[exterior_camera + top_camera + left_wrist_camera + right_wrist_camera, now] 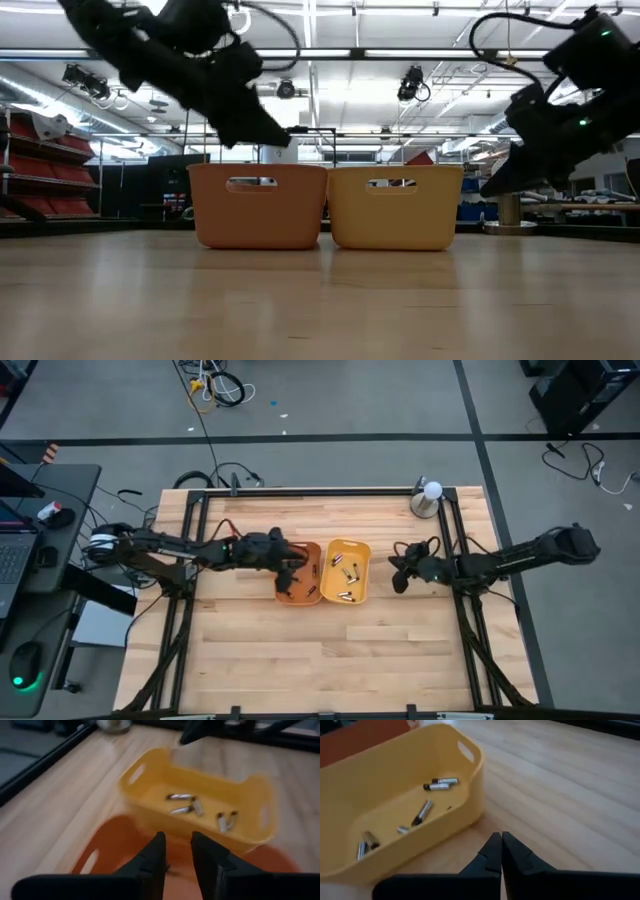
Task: Sort batteries
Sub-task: Return to Home Position
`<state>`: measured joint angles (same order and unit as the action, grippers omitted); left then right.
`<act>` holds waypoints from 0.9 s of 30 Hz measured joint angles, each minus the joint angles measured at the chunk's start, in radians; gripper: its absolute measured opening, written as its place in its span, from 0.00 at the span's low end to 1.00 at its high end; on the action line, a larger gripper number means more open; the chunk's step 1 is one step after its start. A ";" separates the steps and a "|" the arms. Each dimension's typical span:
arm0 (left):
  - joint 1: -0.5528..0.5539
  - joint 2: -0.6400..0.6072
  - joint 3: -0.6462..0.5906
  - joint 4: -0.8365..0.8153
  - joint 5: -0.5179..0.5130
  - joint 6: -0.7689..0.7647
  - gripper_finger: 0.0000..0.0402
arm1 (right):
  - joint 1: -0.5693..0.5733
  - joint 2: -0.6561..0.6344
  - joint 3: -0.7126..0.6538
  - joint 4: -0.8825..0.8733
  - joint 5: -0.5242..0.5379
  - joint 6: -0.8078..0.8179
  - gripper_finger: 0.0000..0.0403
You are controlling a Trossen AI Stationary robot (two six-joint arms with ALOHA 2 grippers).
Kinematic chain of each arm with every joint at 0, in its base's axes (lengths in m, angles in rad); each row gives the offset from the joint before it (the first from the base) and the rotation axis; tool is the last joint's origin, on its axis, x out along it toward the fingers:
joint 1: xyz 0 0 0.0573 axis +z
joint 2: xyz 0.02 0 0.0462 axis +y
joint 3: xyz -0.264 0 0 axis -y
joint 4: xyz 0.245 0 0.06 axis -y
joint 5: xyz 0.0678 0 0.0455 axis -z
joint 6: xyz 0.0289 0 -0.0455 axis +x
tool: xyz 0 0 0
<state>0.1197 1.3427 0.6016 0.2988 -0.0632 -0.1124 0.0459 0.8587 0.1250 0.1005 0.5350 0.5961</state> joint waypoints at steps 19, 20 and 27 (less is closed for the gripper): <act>0.015 -0.228 -0.170 0.108 -0.020 -0.085 0.13 | -0.284 0.462 0.057 0.541 -0.332 -0.157 0.00; 0.013 -0.242 -0.168 0.107 -0.027 -0.092 0.13 | -0.286 0.488 0.074 0.556 -0.351 -0.165 0.00; -0.022 -0.349 -0.215 0.102 -0.050 -0.083 0.13 | -0.275 0.606 0.155 0.557 -0.386 -0.199 0.00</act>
<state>0.0975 0.9936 0.3865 0.4006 -0.1128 -0.1957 -0.2291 1.4644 0.2795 0.6578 0.1488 0.3975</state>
